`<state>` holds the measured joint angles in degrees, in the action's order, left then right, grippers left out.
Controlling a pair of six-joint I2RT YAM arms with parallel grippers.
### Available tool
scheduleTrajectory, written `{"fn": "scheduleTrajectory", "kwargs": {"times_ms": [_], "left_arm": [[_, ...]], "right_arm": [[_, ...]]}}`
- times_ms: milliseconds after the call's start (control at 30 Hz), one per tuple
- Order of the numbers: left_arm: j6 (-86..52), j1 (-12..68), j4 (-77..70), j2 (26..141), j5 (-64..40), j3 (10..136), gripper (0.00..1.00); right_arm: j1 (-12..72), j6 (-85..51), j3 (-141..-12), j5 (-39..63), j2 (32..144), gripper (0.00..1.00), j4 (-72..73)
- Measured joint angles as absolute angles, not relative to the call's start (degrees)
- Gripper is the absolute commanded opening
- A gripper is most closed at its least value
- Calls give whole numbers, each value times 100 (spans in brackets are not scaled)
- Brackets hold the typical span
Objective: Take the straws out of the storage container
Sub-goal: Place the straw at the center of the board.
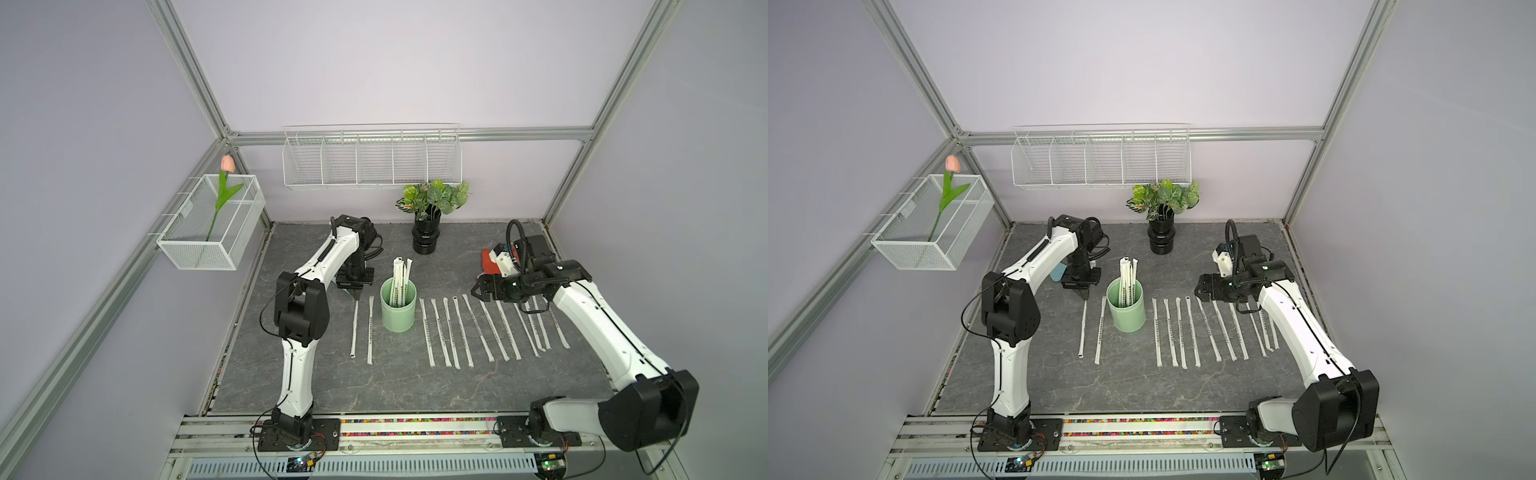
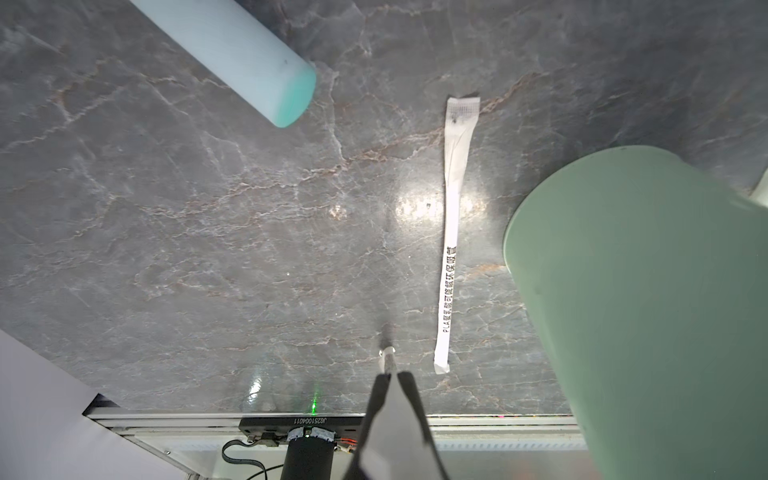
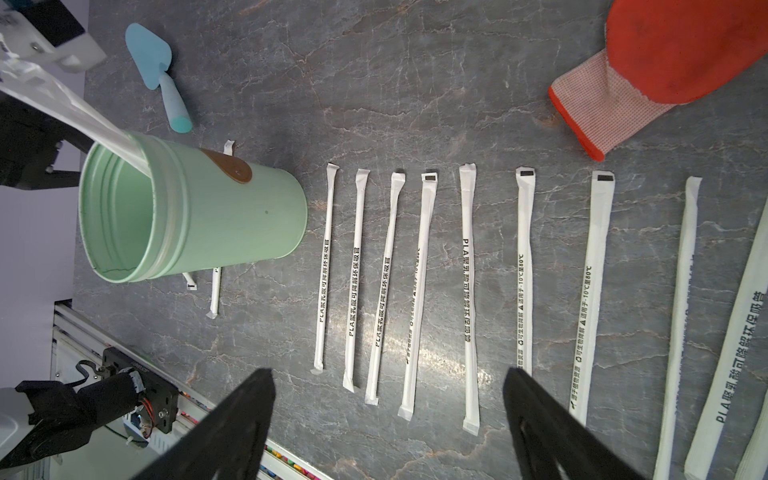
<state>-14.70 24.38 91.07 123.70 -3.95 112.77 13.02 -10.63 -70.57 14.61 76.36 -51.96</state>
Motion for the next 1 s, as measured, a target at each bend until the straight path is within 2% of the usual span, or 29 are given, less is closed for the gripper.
{"fn": "scheduleTrajectory", "kwargs": {"times_ms": [633,1000], "left_arm": [[-1450,2285,8746,12873,-631,11142,1],[-1428,2250,8639,12927,-674,11157,7]], "right_arm": [[1302,-1057,-6973,1461,7653,89,-5159],[1302,-1055,-6973,1459,7653,89,-5159]]}}
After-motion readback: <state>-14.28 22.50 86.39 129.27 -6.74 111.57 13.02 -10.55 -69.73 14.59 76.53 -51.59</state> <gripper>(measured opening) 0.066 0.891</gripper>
